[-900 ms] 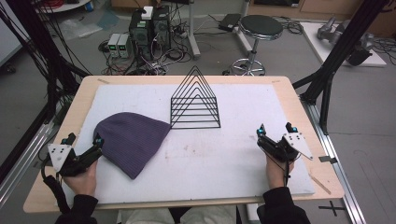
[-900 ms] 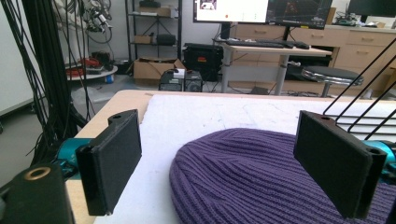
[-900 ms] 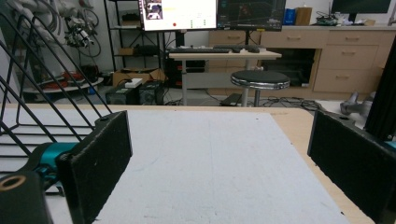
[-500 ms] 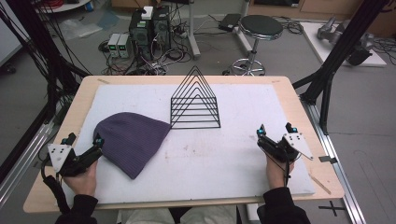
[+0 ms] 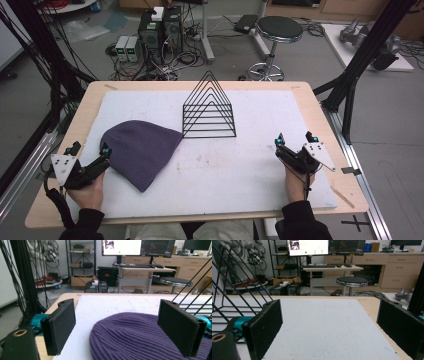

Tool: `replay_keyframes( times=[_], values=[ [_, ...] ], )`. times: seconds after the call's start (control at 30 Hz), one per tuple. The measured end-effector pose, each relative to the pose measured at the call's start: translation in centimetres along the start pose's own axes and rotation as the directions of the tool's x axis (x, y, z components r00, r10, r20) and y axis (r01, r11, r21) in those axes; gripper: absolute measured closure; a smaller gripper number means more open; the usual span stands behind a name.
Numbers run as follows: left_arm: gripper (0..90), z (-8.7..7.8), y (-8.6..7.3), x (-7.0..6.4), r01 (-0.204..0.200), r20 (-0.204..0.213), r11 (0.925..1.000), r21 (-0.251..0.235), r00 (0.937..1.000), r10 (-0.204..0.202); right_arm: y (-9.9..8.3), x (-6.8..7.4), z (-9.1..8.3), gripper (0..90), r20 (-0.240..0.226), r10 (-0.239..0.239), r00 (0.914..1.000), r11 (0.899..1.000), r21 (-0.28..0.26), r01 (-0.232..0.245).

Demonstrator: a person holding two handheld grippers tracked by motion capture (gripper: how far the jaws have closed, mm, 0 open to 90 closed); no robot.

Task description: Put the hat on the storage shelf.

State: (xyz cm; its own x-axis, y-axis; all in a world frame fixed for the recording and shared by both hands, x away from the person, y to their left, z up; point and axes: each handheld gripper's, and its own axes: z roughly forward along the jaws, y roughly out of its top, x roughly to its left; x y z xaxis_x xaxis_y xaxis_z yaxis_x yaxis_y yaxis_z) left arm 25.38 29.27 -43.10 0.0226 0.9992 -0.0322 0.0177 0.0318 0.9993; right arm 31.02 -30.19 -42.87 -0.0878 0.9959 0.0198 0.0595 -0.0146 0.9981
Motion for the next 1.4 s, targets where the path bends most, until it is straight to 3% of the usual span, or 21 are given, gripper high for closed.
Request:
replay_keyframes(
  times=[0.2, 0.33, 0.57, 0.63, 0.73, 0.9, 1.0, 1.03, 1.07, 1.1, 1.13, 1.17, 1.2, 1.23, 1.27, 1.4],
  values=[
    [15.4, -0.3, 0.9, 0.0, 0.010, 0.009, 0.9999, -0.013, 0.9999, -0.010, 0.0, 0.0, 0.0, 5.7, -0.001, -0.003, 1.0000, 1.000, 0.001, 0.003],
    [16.9, -0.6, 1.4, -0.2, 0.000, -0.014, 1.0000, -0.007, 0.9999, 0.000, 0.0, 0.0, 0.0, 5.6, -0.005, 0.002, 1.0000, 1.000, 0.000, -0.002],
    [18.7, -1.1, 2.3, -0.1, 0.066, -0.008, 0.9971, 0.038, 0.9978, -0.066, 0.1, 0.2, -0.2, 5.6, -0.019, 0.000, 0.9998, 1.000, -0.014, 0.000],
    [19.9, -1.0, 2.6, 0.3, 0.110, -0.004, 0.9907, 0.079, 0.9939, -0.110, 0.1, 0.2, -0.2, 5.6, -0.020, -0.002, 0.9998, 1.000, -0.016, 0.002],
    [19.9, -1.1, 2.6, 0.6, 0.134, -0.005, 0.9869, 0.089, 0.9909, -0.135, 0.1, 0.2, -0.2, 5.6, -0.023, -0.009, 0.9997, 1.000, -0.015, 0.009],
    [18.9, -0.2, 2.4, 0.7, 0.178, 0.023, 0.9677, 0.178, 0.9824, -0.185, 0.1, 0.3, -0.1, 5.6, -0.026, -0.008, 0.9996, 1.000, -0.010, 0.008],
    [18.1, 0.3, 2.3, 0.5, 0.196, 0.035, 0.9522, 0.234, 0.9772, -0.210, 0.1, 0.3, -0.1, 5.7, -0.025, -0.012, 0.9996, 1.000, -0.009, 0.012],
    [18.0, 0.3, 2.3, 0.5, 0.196, 0.035, 0.9522, 0.234, 0.9772, -0.210, 0.1, 0.4, -0.1, 5.6, -0.025, -0.013, 0.9996, 1.000, -0.007, 0.013],
    [18.0, 0.7, 2.2, 0.4, 0.209, 0.040, 0.9387, 0.274, 0.9727, -0.229, 0.1, 0.4, -0.1, 5.6, -0.028, -0.012, 0.9995, 1.000, -0.005, 0.012],
    [18.0, 0.7, 2.2, 0.4, 0.209, 0.040, 0.9387, 0.274, 0.9727, -0.229, 0.1, 0.4, -0.1, 5.6, -0.034, -0.021, 0.9992, 1.000, -0.006, 0.020],
    [18.0, 0.8, 2.2, 0.3, 0.219, 0.043, 0.9321, 0.289, 0.9696, -0.241, 0.1, 0.5, 0.0, 5.7, -0.039, -0.024, 0.9989, 1.000, -0.004, 0.024],
    [18.0, 1.1, 2.2, 0.3, 0.237, 0.046, 0.9207, 0.310, 0.9635, -0.264, 0.1, 0.7, 0.0, 5.6, -0.044, -0.023, 0.9988, 1.000, -0.001, 0.023],
    [18.0, 1.1, 2.2, 0.3, 0.237, 0.046, 0.9207, 0.310, 0.9635, -0.264, 0.1, 0.7, 0.0, 5.6, -0.044, -0.023, 0.9988, 1.000, -0.001, 0.023],
    [18.0, 1.6, 2.2, 0.4, 0.263, 0.045, 0.9042, 0.337, 0.9548, -0.294, 0.1, 0.9, 0.1, 5.6, -0.050, -0.039, 0.9979, 0.999, 0.000, 0.040],
    [18.0, 1.9, 2.2, 0.4, 0.273, 0.041, 0.8945, 0.354, 0.9510, -0.306, 0.1, 1.0, 0.1, 5.6, -0.052, -0.046, 0.9976, 0.999, -0.003, 0.046],
    [18.0, 2.8, 2.3, 0.6, 0.281, 0.006, 0.8678, 0.410, 0.9507, -0.310, 0.1, 1.2, 0.2, 5.7, -0.060, -0.058, 0.9965, 0.998, -0.001, 0.059]
  ],
)
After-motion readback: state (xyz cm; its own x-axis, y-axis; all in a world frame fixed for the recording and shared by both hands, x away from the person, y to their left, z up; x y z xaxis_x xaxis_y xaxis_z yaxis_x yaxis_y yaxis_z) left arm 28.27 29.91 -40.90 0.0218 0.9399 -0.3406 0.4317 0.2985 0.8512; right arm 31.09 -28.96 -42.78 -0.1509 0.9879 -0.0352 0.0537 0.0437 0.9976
